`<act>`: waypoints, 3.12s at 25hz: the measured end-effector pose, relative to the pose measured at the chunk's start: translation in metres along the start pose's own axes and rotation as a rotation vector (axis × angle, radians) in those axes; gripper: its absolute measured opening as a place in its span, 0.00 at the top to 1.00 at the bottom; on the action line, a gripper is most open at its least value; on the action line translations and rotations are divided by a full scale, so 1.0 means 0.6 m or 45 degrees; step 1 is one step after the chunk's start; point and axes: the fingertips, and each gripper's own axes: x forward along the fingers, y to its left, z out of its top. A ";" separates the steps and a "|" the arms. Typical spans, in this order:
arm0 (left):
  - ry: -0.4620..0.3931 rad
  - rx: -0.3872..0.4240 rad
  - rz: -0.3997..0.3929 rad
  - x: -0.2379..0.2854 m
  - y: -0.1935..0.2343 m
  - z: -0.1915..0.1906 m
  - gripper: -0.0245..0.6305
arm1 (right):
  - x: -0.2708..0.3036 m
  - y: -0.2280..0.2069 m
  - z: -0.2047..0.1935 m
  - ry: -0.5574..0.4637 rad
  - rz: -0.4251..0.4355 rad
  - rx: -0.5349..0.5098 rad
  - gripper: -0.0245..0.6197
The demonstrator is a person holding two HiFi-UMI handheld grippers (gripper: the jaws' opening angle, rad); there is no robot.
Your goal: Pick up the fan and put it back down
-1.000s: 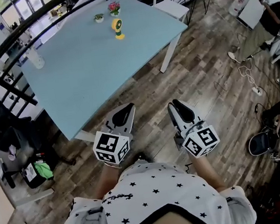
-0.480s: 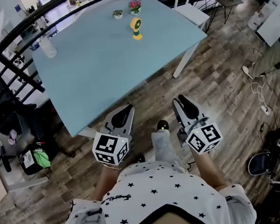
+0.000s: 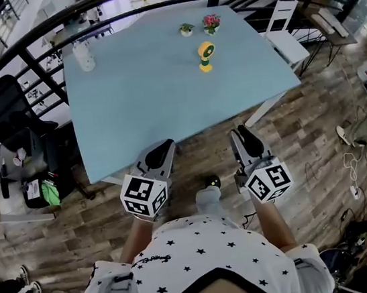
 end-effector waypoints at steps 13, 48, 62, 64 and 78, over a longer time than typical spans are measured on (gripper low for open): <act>0.019 -0.018 0.182 0.124 0.000 0.032 0.92 | 0.102 -0.137 0.029 0.038 0.180 0.023 0.81; 0.004 -0.059 0.489 0.295 0.126 0.076 0.92 | 0.369 -0.322 -0.056 0.259 0.284 -0.059 0.73; 0.043 -0.139 0.607 0.332 0.241 0.066 0.92 | 0.520 -0.378 -0.152 0.435 0.223 -0.171 0.68; 0.053 -0.144 0.622 0.333 0.250 0.064 0.92 | 0.537 -0.384 -0.169 0.462 0.212 -0.194 0.66; 0.099 -0.187 0.732 0.319 0.306 0.043 0.92 | 0.605 -0.422 -0.250 0.564 0.109 -0.309 0.64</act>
